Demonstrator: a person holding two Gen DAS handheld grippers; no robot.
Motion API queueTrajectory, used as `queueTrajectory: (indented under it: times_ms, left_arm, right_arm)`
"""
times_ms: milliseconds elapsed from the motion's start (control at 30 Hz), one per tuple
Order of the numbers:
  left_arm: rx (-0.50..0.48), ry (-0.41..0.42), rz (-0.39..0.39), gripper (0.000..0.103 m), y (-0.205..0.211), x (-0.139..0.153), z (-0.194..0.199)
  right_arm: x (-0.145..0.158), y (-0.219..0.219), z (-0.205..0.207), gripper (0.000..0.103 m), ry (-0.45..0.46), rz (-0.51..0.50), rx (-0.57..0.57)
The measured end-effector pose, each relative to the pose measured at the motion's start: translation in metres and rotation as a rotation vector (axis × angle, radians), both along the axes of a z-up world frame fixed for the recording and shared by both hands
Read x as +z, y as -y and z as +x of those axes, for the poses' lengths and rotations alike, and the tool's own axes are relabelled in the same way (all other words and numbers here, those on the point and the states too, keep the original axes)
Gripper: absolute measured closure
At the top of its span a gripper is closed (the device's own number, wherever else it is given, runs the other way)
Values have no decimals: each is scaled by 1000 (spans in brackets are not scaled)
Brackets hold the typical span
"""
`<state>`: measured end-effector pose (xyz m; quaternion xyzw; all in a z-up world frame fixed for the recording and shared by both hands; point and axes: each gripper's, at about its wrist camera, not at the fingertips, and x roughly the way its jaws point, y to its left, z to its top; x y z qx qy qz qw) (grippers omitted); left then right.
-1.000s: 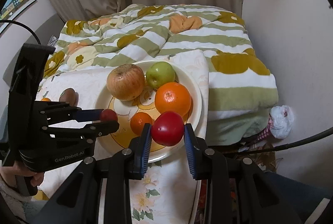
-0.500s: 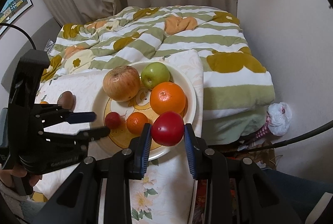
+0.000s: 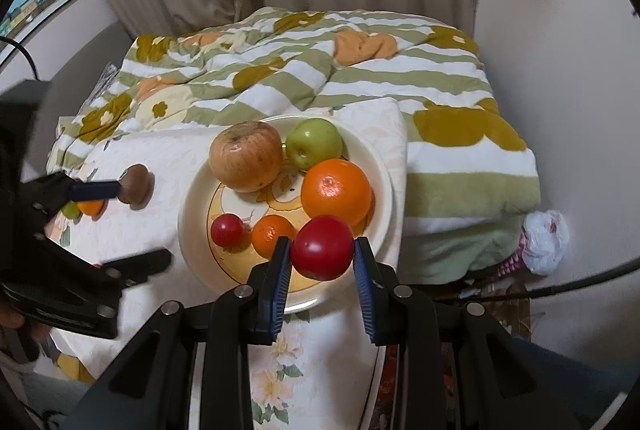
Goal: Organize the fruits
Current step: 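Open both tools to release the red tomatoes onto the plate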
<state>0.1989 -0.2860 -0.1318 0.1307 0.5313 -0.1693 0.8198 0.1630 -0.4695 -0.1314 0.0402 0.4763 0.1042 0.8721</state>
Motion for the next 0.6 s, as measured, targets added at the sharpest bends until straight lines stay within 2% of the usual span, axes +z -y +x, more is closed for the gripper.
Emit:
queueTrajectory:
  times_ms: [300, 500, 600]
  left_arm:
    - [87, -16, -57, 0, -40, 7, -9]
    - [124, -19, -78, 0, -54, 6, -17]
    - [138, -19, -81, 0, -57, 5, -21]
  right_arm:
    - [-22, -10, 13, 74, 15, -1, 100]
    - [-27, -12, 17, 74, 20, -30, 118]
    - [-30, -12, 18, 72, -5, -10, 118]
